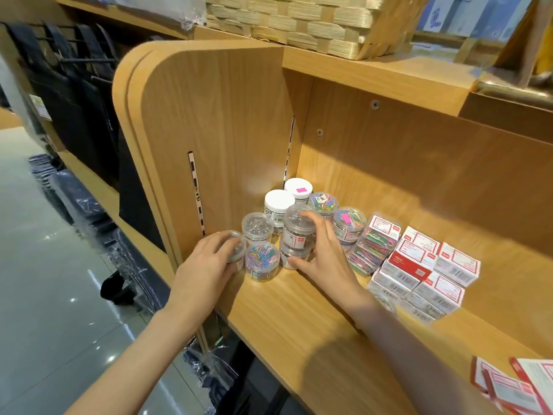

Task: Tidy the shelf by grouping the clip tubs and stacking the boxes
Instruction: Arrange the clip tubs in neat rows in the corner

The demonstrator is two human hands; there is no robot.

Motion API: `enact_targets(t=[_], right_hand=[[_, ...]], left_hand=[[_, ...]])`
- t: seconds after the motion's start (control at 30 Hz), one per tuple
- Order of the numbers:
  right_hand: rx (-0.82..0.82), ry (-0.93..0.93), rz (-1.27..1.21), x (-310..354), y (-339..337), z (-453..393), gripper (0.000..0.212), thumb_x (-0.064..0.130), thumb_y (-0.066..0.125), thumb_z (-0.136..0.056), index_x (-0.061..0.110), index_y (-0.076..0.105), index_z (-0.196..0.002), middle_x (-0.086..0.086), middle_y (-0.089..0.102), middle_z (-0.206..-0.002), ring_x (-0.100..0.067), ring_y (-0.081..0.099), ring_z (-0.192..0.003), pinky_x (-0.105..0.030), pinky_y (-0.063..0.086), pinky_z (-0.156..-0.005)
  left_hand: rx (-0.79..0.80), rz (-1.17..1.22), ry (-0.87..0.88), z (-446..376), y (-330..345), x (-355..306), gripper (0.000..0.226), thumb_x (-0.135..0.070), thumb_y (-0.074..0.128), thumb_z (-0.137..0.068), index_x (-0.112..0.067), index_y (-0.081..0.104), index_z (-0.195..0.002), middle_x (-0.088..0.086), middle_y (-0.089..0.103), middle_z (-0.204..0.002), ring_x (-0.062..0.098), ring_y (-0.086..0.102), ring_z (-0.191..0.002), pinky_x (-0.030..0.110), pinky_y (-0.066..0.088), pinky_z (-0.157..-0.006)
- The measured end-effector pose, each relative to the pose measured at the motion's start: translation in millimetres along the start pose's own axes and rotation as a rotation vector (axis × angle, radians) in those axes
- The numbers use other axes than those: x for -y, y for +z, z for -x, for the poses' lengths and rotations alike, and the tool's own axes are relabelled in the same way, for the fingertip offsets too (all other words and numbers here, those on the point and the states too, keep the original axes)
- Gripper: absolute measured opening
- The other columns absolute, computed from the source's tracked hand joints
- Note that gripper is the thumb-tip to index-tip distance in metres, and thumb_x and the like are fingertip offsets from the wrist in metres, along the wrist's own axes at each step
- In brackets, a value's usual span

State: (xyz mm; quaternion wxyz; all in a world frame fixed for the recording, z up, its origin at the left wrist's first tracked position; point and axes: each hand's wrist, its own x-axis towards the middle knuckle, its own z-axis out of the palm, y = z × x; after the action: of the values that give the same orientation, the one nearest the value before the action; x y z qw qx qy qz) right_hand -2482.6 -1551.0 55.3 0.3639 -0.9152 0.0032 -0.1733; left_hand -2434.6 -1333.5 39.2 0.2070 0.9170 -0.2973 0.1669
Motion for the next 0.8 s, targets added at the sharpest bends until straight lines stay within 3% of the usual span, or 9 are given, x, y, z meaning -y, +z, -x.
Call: enact_targets(t=[0.13,0.4,0.5,0.6,0.67,0.73,0.8], right_hand=[[0.014,-0.022,0.014,-7,-8,2,0.077,0.015,0.076,-0.072,0.032,0.03,-0.132,0.005,0.037,-0.129,0.005,0.035,-0.11,-0.01,0.029,-0.092],[-0.121,-0.102,-0.13,25,-19,-25,0.082,0.013,0.08,-0.066,0.041,0.027,-0.123,0.003,0.041,-0.128,-0.008,0.042,-0.115,-0.021,0.036,-0.095],[-0.064,-0.118,-0.098,42,-7,-48,0.08,0.015,0.078,-0.069,0.03,0.029,-0.13,0.0,0.039,-0.131,-0.008,0.039,-0.114,-0.024,0.035,-0.096],[0.029,-0.128,-0.034,50,11,-60,0.078,0.016,0.075,-0.072,0.03,0.029,-0.133,-0.002,0.038,-0.128,-0.016,0.045,-0.112,-0.033,0.041,-0.094],[0.05,-0.136,-0.041,52,15,-66,0.071,0.019,0.074,-0.075,0.029,0.032,-0.131,-0.002,0.041,-0.125,-0.017,0.048,-0.108,-0.029,0.04,-0.088],[0.046,-0.145,-0.114,53,13,-69,0.059,0.024,0.071,-0.078,0.03,0.036,-0.126,0.001,0.048,-0.12,-0.015,0.049,-0.103,-0.027,0.038,-0.084],[-0.021,-0.143,-0.219,54,6,-68,0.053,0.028,0.068,-0.08,0.034,0.036,-0.121,0.012,0.049,-0.117,-0.017,0.049,-0.105,-0.035,0.043,-0.084]], left_hand=[[-0.011,0.012,0.008,-10,4,-4,0.043,-0.016,0.074,-0.074,-0.01,0.059,-0.114,0.007,0.058,-0.118,0.028,0.056,-0.106,0.038,0.054,-0.072],[-0.101,0.094,-0.014,2,9,-2,0.057,-0.01,0.075,-0.072,-0.003,0.05,-0.123,0.013,0.049,-0.123,0.025,0.043,-0.114,0.034,0.039,-0.095],[-0.161,0.112,-0.08,9,7,-6,0.051,-0.004,0.072,-0.074,-0.004,0.052,-0.121,0.012,0.05,-0.12,0.023,0.042,-0.11,0.03,0.038,-0.091],[-0.216,0.112,-0.097,13,7,-10,0.04,0.003,0.072,-0.072,-0.003,0.055,-0.107,0.012,0.051,-0.107,0.018,0.042,-0.098,0.028,0.041,-0.077],[-0.23,0.121,-0.108,13,9,-10,0.032,0.004,0.072,-0.072,-0.004,0.057,-0.099,0.011,0.052,-0.099,0.015,0.042,-0.092,0.027,0.04,-0.07],[-0.239,0.135,-0.119,13,10,-9,0.028,0.004,0.071,-0.073,-0.004,0.058,-0.096,0.009,0.052,-0.096,0.017,0.045,-0.09,0.026,0.041,-0.069],[-0.237,0.143,-0.119,12,10,-9,0.026,0.004,0.07,-0.074,-0.003,0.058,-0.095,0.01,0.052,-0.096,0.021,0.05,-0.089,0.028,0.044,-0.07]])
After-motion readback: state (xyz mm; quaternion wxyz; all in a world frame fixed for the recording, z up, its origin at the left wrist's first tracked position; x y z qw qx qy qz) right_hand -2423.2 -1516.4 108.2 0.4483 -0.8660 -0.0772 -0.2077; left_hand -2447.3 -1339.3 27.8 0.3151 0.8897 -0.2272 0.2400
